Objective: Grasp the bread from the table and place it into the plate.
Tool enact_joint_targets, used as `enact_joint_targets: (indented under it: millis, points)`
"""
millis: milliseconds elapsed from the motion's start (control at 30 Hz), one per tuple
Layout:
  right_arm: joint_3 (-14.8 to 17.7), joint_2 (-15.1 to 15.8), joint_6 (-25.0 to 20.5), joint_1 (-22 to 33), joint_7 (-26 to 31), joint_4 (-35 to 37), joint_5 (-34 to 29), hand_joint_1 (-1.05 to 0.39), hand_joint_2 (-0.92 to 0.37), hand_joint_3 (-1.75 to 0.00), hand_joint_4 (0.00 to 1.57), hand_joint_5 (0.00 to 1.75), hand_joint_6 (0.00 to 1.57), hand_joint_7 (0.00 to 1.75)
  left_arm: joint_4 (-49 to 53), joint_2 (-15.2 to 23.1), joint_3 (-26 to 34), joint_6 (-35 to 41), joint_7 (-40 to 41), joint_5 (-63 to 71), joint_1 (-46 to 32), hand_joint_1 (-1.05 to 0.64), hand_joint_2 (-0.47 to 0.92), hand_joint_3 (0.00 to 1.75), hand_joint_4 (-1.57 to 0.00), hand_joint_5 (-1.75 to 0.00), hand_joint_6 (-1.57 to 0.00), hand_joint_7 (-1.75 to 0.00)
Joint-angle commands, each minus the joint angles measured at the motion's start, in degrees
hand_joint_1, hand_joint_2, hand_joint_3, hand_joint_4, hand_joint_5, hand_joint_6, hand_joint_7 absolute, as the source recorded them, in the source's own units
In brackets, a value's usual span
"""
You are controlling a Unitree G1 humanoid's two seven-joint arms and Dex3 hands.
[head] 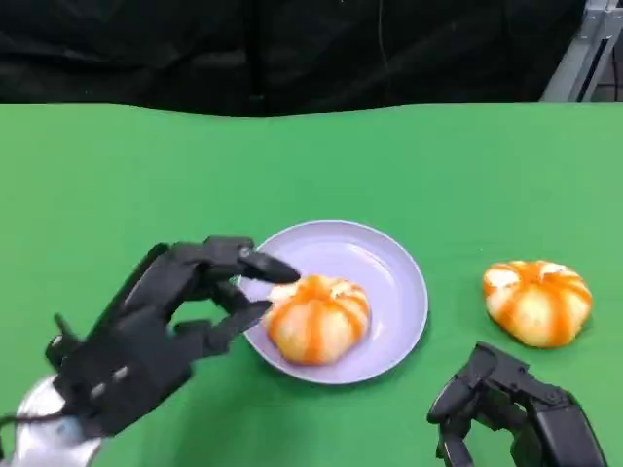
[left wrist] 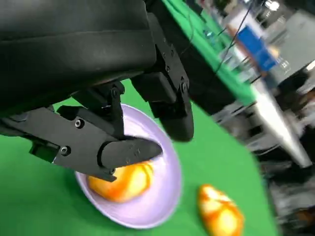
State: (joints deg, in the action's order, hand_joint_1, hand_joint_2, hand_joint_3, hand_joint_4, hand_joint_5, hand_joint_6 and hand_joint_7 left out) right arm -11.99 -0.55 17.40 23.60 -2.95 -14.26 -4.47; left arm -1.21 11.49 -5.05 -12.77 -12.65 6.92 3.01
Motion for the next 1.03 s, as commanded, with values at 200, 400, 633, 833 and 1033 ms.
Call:
enact_joint_targets:
  millis: [200,400,633,833,1033]
  points:
    - [0.05,0.75,-0.28,1.18,-0.24,-1.37,0.21,-0.08,-0.37,-1.35,0.65,1.70,0.67,1.46,-5.25,-2.05,5.15,-5.67,3.65,-5.28,-13.93,-0.02,0.33,1.50,-0.84,-1.65,-0.81,-1.43]
    - [0.68,1.16,-0.39,0.97,-0.84,-1.53,1.04,-0.08,-0.38,-1.32,0.65,1.70,0.67,1.46,-7.20,-3.29,6.52,-7.18,3.43,-8.67,-21.47,-0.05,0.36,1.48,-0.82,-1.74,-0.77,-1.56]
    - [1.65,1.46,-0.19,0.91,-1.32,-1.19,1.56,-0.08,-0.38,-1.32,0.67,1.69,0.68,1.45,-3.96,-4.99,6.44,-10.36,2.37,-11.06,-22.56,-0.09,0.34,1.51,-0.86,-1.75,-0.78,-1.65]
    - [1.68,1.30,-0.17,0.82,-1.35,-0.95,1.75,-0.10,-0.37,-1.31,0.68,1.69,0.69,1.46,-3.40,-4.78,6.46,-10.48,2.25,-11.03,-22.13,-0.12,0.32,1.51,-0.86,-1.75,-0.78,-1.65]
    - [1.47,1.18,-0.24,0.74,-1.31,-0.70,1.74,-0.09,-0.37,-1.32,0.67,1.68,0.68,1.46,-1.93,-4.37,6.50,-12.36,1.93,-10.83,-21.14,-0.10,0.31,1.53,-0.85,-1.75,-0.79,-1.63]
